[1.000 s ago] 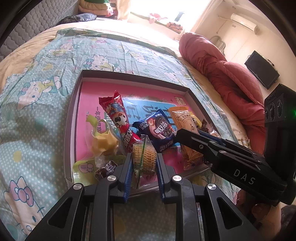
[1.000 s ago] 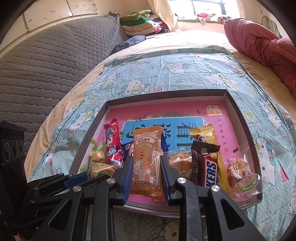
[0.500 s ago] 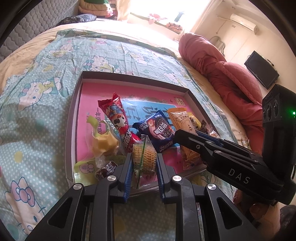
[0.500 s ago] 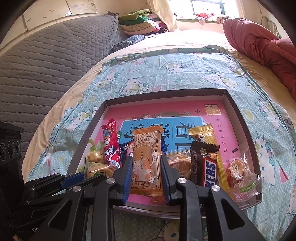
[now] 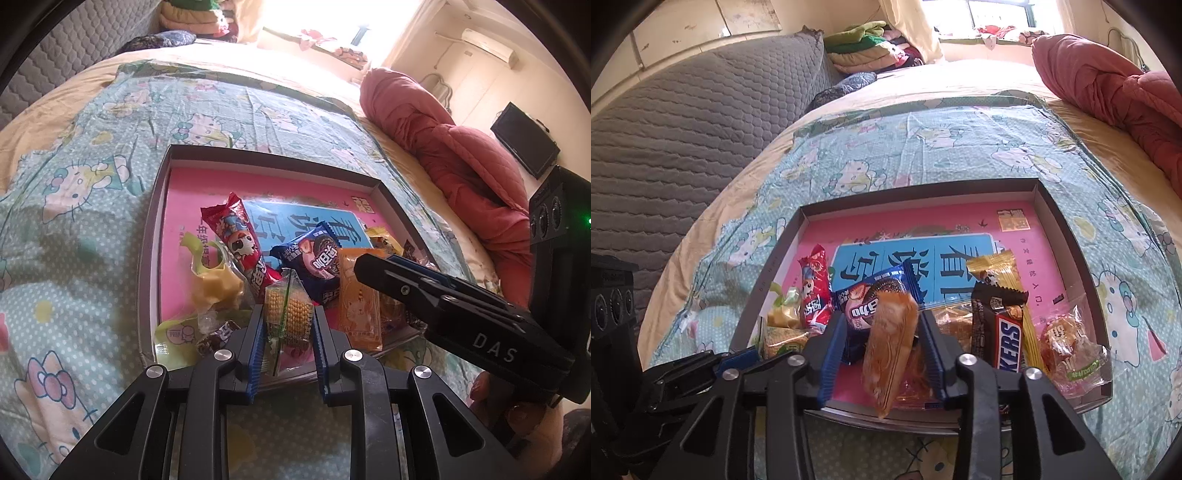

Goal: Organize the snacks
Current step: 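Open right gripper to drop orange packet while left gripper releases round pastry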

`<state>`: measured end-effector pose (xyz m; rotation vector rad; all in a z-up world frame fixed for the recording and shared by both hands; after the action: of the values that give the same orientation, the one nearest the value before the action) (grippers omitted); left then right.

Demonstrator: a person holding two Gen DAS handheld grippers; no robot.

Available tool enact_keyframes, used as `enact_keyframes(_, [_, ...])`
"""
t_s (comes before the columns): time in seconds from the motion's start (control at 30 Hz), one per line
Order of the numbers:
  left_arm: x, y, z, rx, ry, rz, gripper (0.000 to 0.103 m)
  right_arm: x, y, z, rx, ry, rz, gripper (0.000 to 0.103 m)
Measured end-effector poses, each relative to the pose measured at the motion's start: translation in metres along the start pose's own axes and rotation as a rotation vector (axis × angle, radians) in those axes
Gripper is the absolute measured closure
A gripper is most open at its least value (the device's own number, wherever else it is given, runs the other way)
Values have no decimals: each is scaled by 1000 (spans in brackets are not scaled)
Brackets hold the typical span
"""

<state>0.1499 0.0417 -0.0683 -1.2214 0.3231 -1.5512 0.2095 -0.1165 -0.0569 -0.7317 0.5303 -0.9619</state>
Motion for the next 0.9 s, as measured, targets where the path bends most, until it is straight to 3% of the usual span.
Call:
enact_keyframes(0.37, [-1, -7, 0, 18, -1, 12, 76, 0, -16, 3, 35, -5, -12, 56])
enact_keyframes(0.47, [-1, -10, 0, 27, 1, 13, 72, -1, -21, 2, 47, 1, -1, 48])
enact_keyframes(0.9, [7, -29, 0, 46, 12, -10, 46, -3, -42, 3, 81, 4, -8, 46])
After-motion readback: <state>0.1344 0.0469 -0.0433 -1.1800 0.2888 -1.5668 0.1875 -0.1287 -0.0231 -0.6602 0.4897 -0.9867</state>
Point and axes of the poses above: each gripper's, at about its wrist camera, not at the fingertips, and y roughly the way its jaws point, x to its right, z to its top, the point moved 1 cm from there along y, roughly the way its jaws point, and after that the axes turned 14 degrees about -y, right-handed, at the moved point
